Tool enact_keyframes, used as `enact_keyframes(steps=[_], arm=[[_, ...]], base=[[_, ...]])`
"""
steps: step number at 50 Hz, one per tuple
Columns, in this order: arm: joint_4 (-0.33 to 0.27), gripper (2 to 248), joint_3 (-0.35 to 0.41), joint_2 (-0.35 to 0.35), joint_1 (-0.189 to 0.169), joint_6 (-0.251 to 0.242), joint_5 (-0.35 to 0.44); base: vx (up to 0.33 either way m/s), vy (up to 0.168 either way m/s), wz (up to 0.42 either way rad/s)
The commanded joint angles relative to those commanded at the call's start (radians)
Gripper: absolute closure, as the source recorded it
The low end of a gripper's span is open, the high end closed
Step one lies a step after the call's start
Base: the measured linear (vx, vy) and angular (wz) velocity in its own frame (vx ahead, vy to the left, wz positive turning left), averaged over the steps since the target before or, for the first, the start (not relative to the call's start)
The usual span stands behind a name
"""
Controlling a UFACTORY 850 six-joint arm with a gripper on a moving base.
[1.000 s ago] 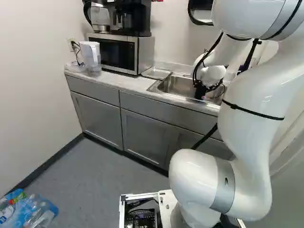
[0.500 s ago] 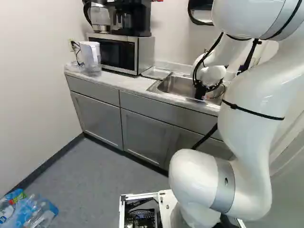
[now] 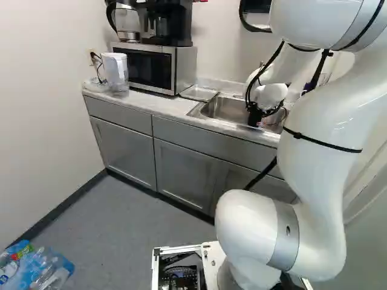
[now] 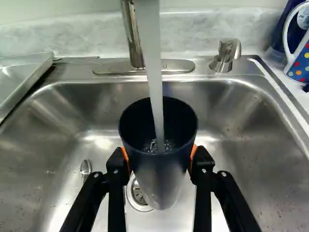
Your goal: Rinse the cup and place it in the tray
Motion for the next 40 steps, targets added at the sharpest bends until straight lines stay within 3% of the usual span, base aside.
enact_keyframes(steps=[40], arm=[[0.0, 124, 0.0, 0.0, 0.0, 0.0, 0.0]], base=[[0.0, 0.0, 0.0]])
